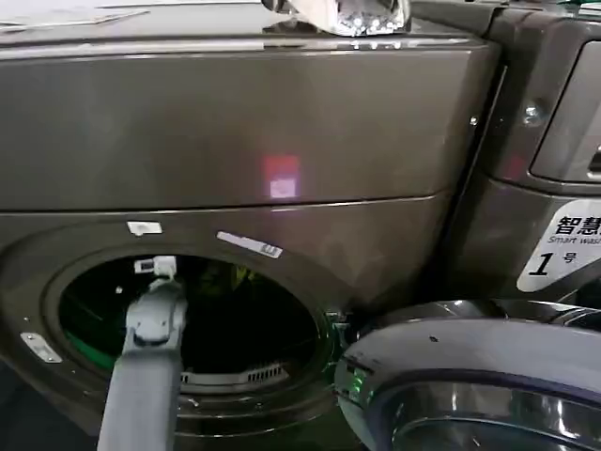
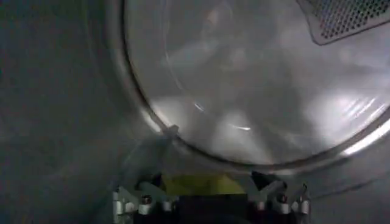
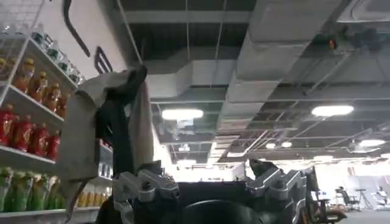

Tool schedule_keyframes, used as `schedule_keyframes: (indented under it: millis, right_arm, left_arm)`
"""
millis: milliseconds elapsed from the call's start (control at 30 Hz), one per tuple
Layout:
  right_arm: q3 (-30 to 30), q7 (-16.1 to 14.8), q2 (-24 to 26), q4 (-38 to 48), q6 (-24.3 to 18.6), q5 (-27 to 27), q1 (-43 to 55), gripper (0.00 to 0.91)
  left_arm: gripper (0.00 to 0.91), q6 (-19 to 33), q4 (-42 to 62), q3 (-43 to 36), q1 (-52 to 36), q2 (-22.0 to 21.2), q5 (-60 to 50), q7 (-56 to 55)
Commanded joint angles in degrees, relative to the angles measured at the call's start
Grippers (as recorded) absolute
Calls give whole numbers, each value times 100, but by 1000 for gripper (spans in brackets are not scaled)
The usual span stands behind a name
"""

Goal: Grasp the clothes from the dryer.

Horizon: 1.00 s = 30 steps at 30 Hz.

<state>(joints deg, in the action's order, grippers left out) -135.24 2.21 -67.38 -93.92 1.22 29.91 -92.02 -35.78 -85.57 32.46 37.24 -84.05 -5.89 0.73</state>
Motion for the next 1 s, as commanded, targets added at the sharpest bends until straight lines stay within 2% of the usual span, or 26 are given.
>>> schedule_keyframes:
  millis: [33, 100, 167, 267, 400, 500, 600, 667, 767, 833, 1000]
  right_arm:
    - [-28, 8, 32, -26, 23, 36, -7, 907]
    - [-41, 7, 27, -17, 20, 45, -21, 907]
    - [-36, 1, 11, -18, 11, 43, -31, 907]
    - [-21, -1, 4, -26, 10, 42, -24, 907]
    - [-21, -16, 36, 6, 5, 38, -43, 907]
    - [-19, -19, 45, 21, -6, 24, -57, 907]
    - [3, -31, 39, 6, -8, 17, -52, 907]
    - [4, -41, 46, 27, -13, 16, -61, 907]
    - [10, -43, 56, 44, -18, 6, -51, 907]
    - [14, -47, 56, 45, -23, 4, -53, 907]
    - [55, -50, 45, 14, -24, 0, -26, 907]
  left_arm:
    - [907, 515, 1709, -22, -1162, -64, -786, 428]
    - [907, 566, 1871, -39, -1257, -68, -1689, 1007]
    - [907, 955, 1909, -63, -1267, -51, -2614, 1775]
    - [907, 1243, 1909, -153, -1349, -24, -3796, 2613]
    - [907, 2135, 1924, -285, -1420, 98, -5370, 3879]
    - [907, 2630, 1950, -383, -1517, 82, -6579, 4384]
    - [907, 3114, 1917, -429, -1591, 95, -7100, 5172]
    - [907, 3185, 1935, -564, -1664, 138, -7177, 5454]
    - [907, 3777, 2054, -553, -1792, 122, -7766, 6155]
    - [907, 4025, 2114, -565, -1832, 130, -7759, 6589]
    - [907, 4329, 2437, -608, -2037, 90, -7772, 7239]
